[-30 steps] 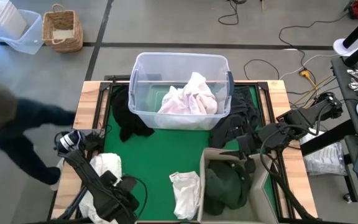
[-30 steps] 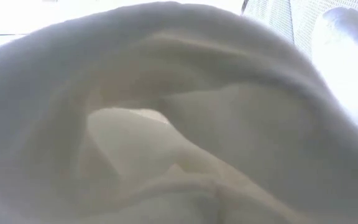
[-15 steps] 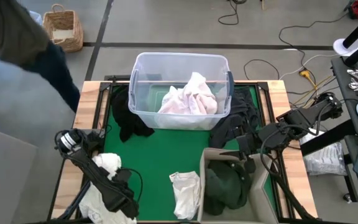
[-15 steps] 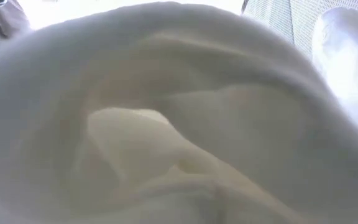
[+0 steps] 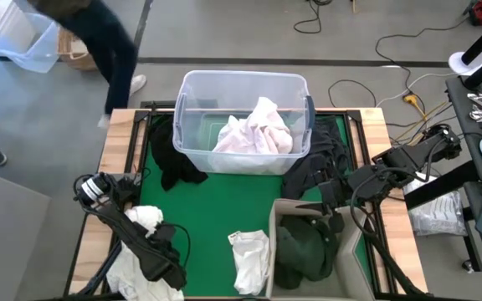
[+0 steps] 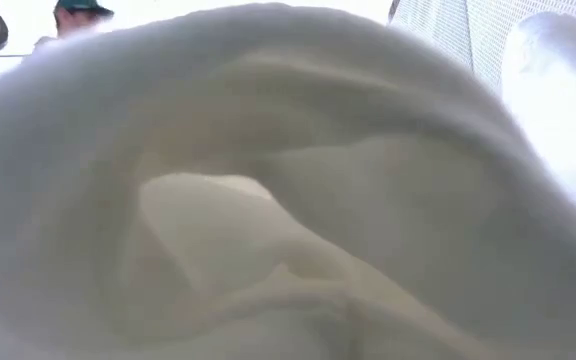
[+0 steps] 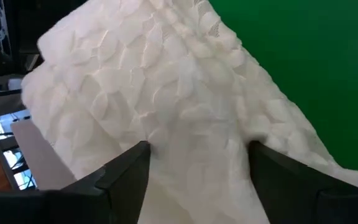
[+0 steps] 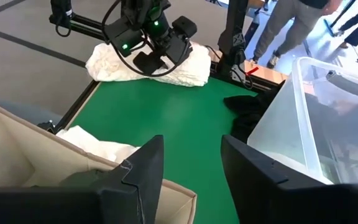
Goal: Sort clothes
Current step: Put the white shirt into the transparent laundry bin
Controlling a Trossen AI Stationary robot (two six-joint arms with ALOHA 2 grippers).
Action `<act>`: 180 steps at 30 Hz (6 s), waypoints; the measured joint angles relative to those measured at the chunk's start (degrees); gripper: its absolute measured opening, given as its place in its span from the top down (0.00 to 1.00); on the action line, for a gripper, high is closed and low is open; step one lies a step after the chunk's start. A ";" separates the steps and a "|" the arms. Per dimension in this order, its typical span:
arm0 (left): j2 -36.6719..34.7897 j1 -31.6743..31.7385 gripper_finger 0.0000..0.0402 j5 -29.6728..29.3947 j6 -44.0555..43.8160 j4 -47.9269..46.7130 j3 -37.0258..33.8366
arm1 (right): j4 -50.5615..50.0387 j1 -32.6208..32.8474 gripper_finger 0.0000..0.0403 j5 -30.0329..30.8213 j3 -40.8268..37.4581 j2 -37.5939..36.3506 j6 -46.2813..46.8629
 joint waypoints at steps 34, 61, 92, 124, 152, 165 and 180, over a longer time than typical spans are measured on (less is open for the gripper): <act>-0.02 -0.76 1.00 -16.08 14.89 1.91 9.11 | -0.10 0.00 0.73 0.00 -0.31 0.00 -0.09; -0.15 -3.48 1.00 -58.13 44.10 -2.72 38.92 | 0.33 0.00 0.72 -0.04 -3.76 0.02 1.44; -3.43 -0.57 1.00 -91.59 84.77 1.01 59.25 | 0.28 0.00 0.73 -0.09 -3.76 0.02 1.16; -14.94 24.89 1.00 -77.00 170.36 70.12 59.34 | 0.20 0.00 0.73 -0.04 -3.76 0.02 -0.11; -14.19 59.39 1.00 -56.53 162.10 73.51 59.08 | 0.33 -0.15 0.74 0.04 -3.76 0.02 2.17; -10.34 65.22 1.00 -52.69 145.24 62.45 58.88 | 0.35 -0.15 0.70 0.11 -3.76 0.02 2.32; -4.91 68.94 1.00 -55.74 138.87 47.14 58.88 | 0.27 -0.15 0.73 0.09 -3.76 0.02 2.32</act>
